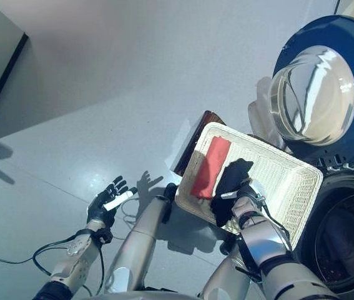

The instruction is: Pick up the clothes and place them into the washing machine

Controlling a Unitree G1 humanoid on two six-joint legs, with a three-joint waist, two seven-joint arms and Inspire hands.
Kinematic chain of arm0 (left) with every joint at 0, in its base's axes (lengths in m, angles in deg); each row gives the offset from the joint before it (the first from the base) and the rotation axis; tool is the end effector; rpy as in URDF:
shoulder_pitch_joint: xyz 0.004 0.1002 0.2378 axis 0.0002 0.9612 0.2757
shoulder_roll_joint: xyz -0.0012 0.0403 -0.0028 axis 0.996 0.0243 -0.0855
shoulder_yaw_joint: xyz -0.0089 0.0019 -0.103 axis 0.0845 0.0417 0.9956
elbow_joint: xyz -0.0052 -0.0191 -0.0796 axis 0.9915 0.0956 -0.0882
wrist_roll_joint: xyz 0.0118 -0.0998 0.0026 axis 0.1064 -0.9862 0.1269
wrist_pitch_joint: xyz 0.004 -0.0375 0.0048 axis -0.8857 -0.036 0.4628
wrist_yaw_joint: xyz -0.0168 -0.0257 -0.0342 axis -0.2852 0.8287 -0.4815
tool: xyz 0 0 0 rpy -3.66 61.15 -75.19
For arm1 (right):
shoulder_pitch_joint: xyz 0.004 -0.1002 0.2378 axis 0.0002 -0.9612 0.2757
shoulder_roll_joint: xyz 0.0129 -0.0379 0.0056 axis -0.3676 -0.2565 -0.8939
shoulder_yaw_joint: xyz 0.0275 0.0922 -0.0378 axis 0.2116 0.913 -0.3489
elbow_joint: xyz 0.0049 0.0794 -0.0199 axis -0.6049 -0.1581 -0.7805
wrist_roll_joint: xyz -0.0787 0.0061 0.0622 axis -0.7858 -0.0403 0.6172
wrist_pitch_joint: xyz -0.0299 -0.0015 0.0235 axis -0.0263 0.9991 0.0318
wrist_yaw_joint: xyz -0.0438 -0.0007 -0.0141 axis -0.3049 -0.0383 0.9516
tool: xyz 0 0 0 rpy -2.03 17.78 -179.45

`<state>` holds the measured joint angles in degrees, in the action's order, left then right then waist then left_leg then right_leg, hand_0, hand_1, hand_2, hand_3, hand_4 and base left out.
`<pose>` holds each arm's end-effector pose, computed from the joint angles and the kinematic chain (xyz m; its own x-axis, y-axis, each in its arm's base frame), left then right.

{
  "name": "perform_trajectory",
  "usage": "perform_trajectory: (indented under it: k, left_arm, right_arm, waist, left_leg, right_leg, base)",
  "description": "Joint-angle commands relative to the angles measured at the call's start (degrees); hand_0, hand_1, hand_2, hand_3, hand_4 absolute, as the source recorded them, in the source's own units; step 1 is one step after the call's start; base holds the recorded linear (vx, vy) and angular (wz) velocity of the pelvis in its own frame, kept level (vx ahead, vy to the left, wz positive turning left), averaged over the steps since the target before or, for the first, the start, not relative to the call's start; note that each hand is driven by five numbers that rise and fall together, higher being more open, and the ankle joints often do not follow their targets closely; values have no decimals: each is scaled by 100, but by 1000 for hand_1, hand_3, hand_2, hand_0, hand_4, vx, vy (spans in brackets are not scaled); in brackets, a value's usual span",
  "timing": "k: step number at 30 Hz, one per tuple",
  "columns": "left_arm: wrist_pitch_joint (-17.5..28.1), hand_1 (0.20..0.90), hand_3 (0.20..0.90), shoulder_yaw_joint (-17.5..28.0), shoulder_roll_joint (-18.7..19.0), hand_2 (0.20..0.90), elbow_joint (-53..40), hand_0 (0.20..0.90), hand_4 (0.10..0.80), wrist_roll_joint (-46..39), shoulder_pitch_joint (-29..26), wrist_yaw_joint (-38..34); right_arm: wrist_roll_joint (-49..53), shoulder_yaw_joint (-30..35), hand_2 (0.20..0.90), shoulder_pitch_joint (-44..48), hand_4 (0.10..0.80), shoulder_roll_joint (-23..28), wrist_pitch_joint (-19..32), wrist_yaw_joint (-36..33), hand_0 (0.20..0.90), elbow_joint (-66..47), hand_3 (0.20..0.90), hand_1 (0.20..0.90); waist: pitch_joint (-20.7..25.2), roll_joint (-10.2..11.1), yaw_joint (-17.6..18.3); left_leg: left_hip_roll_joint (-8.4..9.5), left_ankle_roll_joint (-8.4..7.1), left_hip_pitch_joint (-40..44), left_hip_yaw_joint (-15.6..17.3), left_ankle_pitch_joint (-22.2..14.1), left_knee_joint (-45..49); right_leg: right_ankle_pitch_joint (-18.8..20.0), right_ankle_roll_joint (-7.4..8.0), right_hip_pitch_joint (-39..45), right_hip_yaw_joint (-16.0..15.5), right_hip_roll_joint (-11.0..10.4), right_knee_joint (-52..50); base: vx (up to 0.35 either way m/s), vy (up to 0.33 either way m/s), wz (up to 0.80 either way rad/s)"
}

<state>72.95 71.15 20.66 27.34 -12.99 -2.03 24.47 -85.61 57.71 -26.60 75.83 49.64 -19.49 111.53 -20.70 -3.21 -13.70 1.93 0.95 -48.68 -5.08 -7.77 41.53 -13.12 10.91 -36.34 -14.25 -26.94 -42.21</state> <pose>0.1687 0.1903 -0.0290 0.9244 0.0289 -0.3802 -0.1182 0.9697 -0.2137 0.2671 -0.2121 -0.0183 0.6873 -0.4894 -0.5367 -0.0487 0.7062 -0.7063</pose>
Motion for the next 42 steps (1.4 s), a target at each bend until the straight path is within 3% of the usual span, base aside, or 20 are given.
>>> perform_trajectory:
  k: [1,6,15,16,17,22,25,35,42]
  left_arm:
    - [236,900,900,-90,280,900,-738,900,800,87,68,49]
    - [267,900,900,-54,314,900,-773,900,800,76,131,36]
    - [408,900,900,-18,299,900,-587,900,800,53,155,-114]
    - [426,900,900,1,279,900,-550,900,800,52,150,-137]
    - [442,900,900,24,266,900,-509,900,800,49,150,-160]
    - [467,900,900,209,173,900,-401,900,800,-70,195,-240]
    - [448,900,900,280,69,900,-265,900,800,-196,246,-197]
    - [427,900,900,19,-26,900,-225,900,800,-537,363,40]
    - [394,900,900,-225,2,900,-176,900,800,-602,455,201]
  right_arm:
    - [-21,402,200,-279,300,-7,-139,6,200,87,200,200]
    - [335,727,200,-355,300,113,-53,-198,200,48,200,200]
    - [1683,1594,200,-660,300,726,644,-798,200,-434,200,200]
    - [1875,1717,200,-696,300,829,761,-820,200,-550,200,200]
    - [2021,1774,200,-747,300,867,838,-843,200,-642,200,200]
    - [3874,2666,200,-1113,300,904,1774,-767,200,-1623,200,200]
    - [5119,3132,200,-1441,300,619,2440,-419,200,-2321,200,200]
    - [7635,4366,200,-978,300,743,3516,92,200,-2801,200,200]
    - [8149,4826,200,-543,300,1380,3652,45,200,-2320,200,200]
  waist:
    - [-157,-269,-162]
    - [-130,-288,-106]
    - [-100,-266,259]
    - [-108,-241,352]
    - [-104,-221,411]
    - [-120,-102,805]
    - [-132,-65,1016]
    - [-62,-293,1223]
    - [14,-526,1254]
  left_leg:
    - [-355,-339,-26,-359,-501,369]
    - [-376,-336,-7,-325,-514,364]
    - [-592,-374,200,-114,-569,349]
    - [-609,-363,181,-64,-347,247]
    - [-643,-375,230,-30,-355,235]
    - [-843,-444,420,120,-410,246]
    - [-946,-492,548,199,-440,242]
    - [-1046,-571,911,403,-442,-21]
    - [-1037,-615,941,448,-425,-121]
  right_leg:
    - [567,77,109,383,-130,224]
    - [573,81,48,448,-131,230]
    - [599,66,-94,735,-50,272]
    - [796,3,-155,747,-44,387]
    - [788,0,-183,799,-21,384]
    - [737,-32,-255,1048,116,368]
    - [710,-52,-259,1175,182,368]
    - [615,-72,-278,1468,279,386]
    - [576,-58,-388,1590,275,330]
  base:
    - [-6,10,-7]
    - [-4,17,-2]
    - [-12,24,-14]
    - [-103,36,-26]
    - [-98,43,-24]
    - [-10,4,-35]
    - [-24,-19,-30]
    - [-12,-1,-26]
    - [0,-4,-6]
